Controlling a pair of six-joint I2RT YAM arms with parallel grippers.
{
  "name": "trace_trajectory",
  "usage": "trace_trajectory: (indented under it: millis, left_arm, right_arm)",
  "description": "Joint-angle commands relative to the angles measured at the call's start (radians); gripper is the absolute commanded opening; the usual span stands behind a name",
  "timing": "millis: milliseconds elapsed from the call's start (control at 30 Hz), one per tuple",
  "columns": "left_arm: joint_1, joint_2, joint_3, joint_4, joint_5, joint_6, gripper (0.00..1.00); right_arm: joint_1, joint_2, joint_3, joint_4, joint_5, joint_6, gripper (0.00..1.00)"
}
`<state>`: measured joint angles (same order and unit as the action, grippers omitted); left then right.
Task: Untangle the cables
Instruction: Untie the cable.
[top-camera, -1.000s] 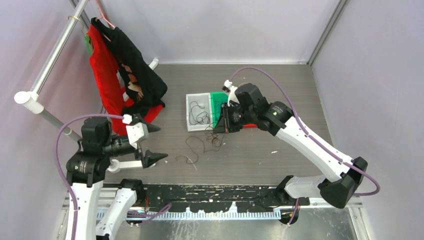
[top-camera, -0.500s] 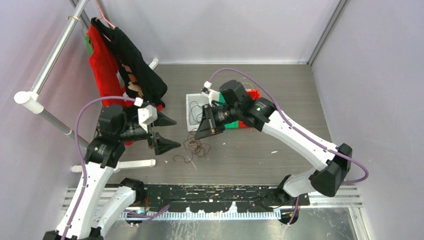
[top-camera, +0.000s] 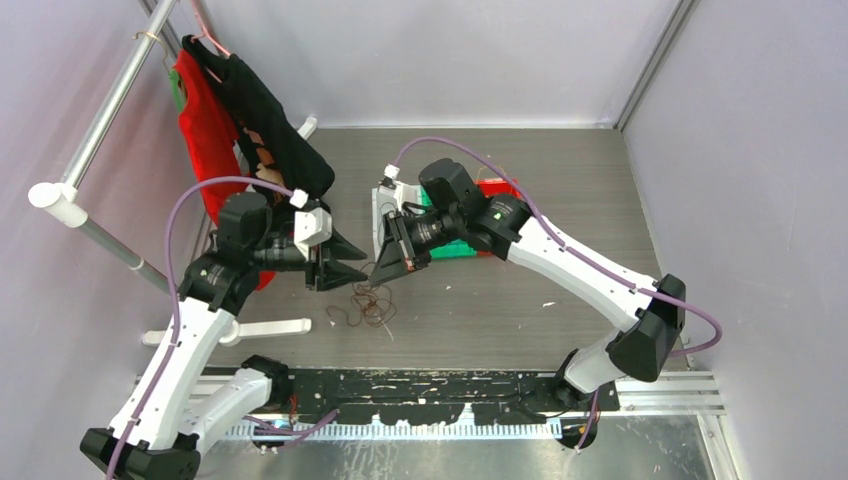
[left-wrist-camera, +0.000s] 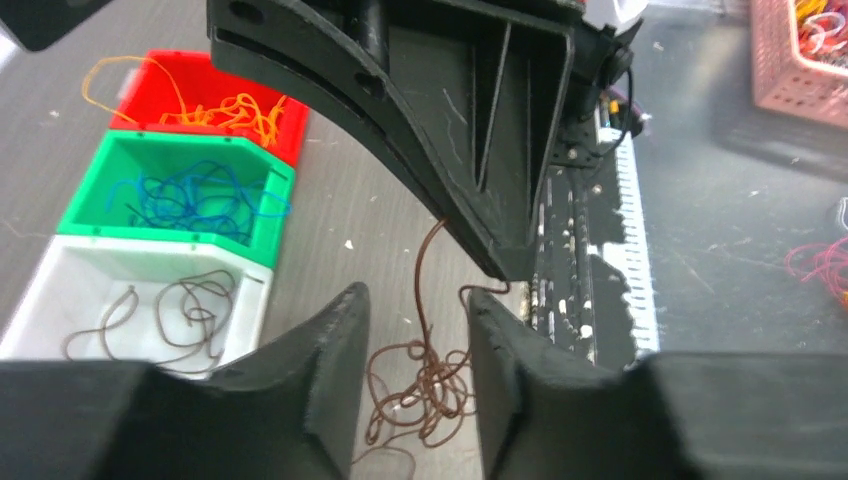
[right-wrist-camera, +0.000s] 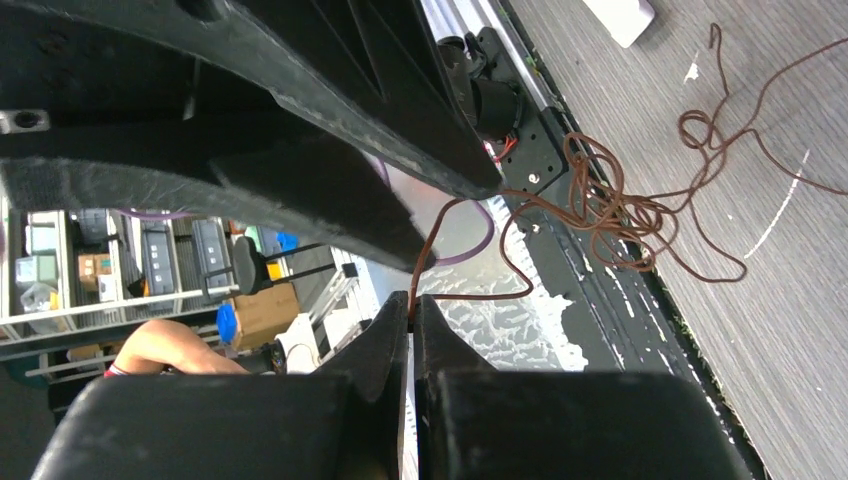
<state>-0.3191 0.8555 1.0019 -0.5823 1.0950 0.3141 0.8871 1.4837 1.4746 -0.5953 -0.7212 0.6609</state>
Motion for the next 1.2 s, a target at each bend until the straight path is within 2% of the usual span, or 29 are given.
trace_trajectory:
  millis: [0,33,100,300,367,433,500,533,567,700,767,833,933,1167]
  left_arm:
    - [-0.003,-0.002,0.021,-0.017,0.012,0.091,0.32]
    - [-0.005,-0.004,0.013,-0.006,0.003,0.088,0.3]
    - [-0.008,-0.006,0.002,0.015,-0.015,0.084,0.31]
    - [-0.038,-0.013,-0.034,0.172,-0.068,-0.048,0.43]
    - [-0.059,-0.009,-0.036,0.2,-0.073,-0.084,0.42]
    - [-0.078,-0.006,-0.034,0.212,-0.086,-0.114,0.34]
    - [-0.087,-0.016,-0.034,0.226,-0.123,-0.155,0.12]
    - [-0.089,-0.025,-0.033,0.233,-0.149,-0.171,0.04]
    - [-0.089,-0.035,-0.031,0.234,-0.167,-0.181,0.0]
    - [-0.088,-0.092,-0.022,0.182,-0.177,-0.173,0.0]
    - [-0.089,-0.116,-0.019,0.163,-0.165,-0.167,0.0]
    - [-0.088,-0.133,-0.012,0.16,-0.159,-0.164,0.0]
    - [-0.089,-0.138,0.013,0.174,-0.146,-0.189,0.0]
    - [-0.089,-0.11,0.081,0.266,-0.157,-0.307,0.0]
  right_arm:
    - [0.0,-0.013,0.052,0.065,-0.057,0.021,0.01]
    - [-0.001,-0.013,0.052,0.07,-0.062,0.025,0.01]
    - [0.0,-0.01,0.052,0.08,-0.069,0.032,0.01]
    - [0.012,0.004,0.053,0.113,-0.067,0.057,0.01]
    - [0.022,0.01,0.047,0.143,-0.061,0.074,0.01]
    - [0.032,0.013,0.04,0.181,-0.051,0.09,0.01]
    - [0.035,0.013,0.035,0.201,-0.035,0.098,0.08]
    - [0.035,0.008,0.028,0.21,-0.026,0.1,0.17]
    - [0.031,-0.002,0.019,0.211,-0.012,0.099,0.25]
    - [-0.028,-0.091,-0.073,0.272,0.039,0.121,0.44]
    - [-0.08,-0.171,-0.148,0.353,0.055,0.171,0.49]
    - [-0.124,-0.236,-0.218,0.438,0.087,0.19,0.51]
    - [-0.131,-0.3,-0.287,0.461,0.222,0.131,0.52]
    - [-0.067,-0.274,-0.335,0.597,0.271,0.085,0.57]
